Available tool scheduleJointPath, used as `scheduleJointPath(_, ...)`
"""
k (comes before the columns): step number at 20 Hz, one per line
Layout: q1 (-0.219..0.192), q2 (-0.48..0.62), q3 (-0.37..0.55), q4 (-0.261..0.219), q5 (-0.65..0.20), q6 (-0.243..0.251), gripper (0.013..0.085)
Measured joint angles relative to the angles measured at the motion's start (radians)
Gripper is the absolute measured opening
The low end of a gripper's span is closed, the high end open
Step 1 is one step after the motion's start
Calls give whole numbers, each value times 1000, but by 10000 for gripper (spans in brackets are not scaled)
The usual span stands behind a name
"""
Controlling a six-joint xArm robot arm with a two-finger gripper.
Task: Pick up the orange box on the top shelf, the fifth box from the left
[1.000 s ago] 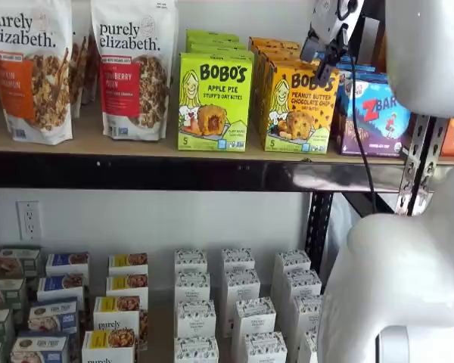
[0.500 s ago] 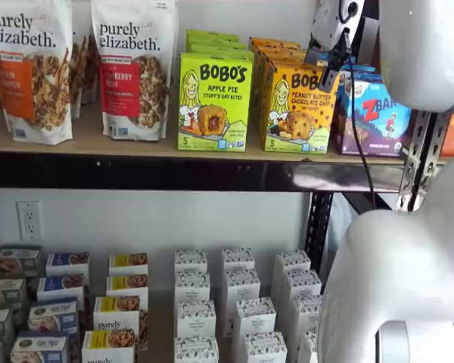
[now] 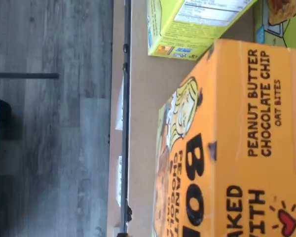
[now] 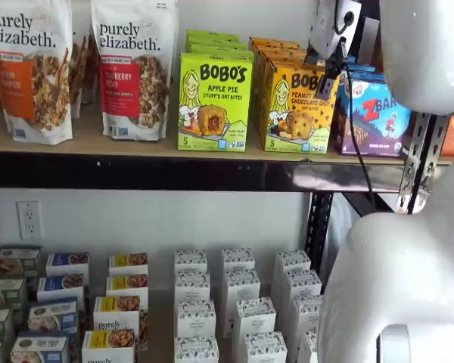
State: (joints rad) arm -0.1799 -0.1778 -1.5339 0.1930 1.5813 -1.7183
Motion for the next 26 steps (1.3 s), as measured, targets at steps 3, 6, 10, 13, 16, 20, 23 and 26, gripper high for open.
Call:
scheduleJointPath(3,4,3,1,-13,5,2,850)
scheduleJointPath(6,4,12,-10,-17,26,1,850)
scheduleJointPath(10,-1,23,-25,-21,53,-2,850)
scheduleJointPath(13,-6,26,-30,-21,63,-6,850)
scheduleJointPath(16,-11,25,-29,-18,64,-11,850)
scheduleJointPath(20,-12,16,-14,-22,47,-14,850)
scheduleJointPath(23,-11,9,-1,-26,33,-15,850)
scheduleJointPath(26,-10,6,7,-25,26,-15,850)
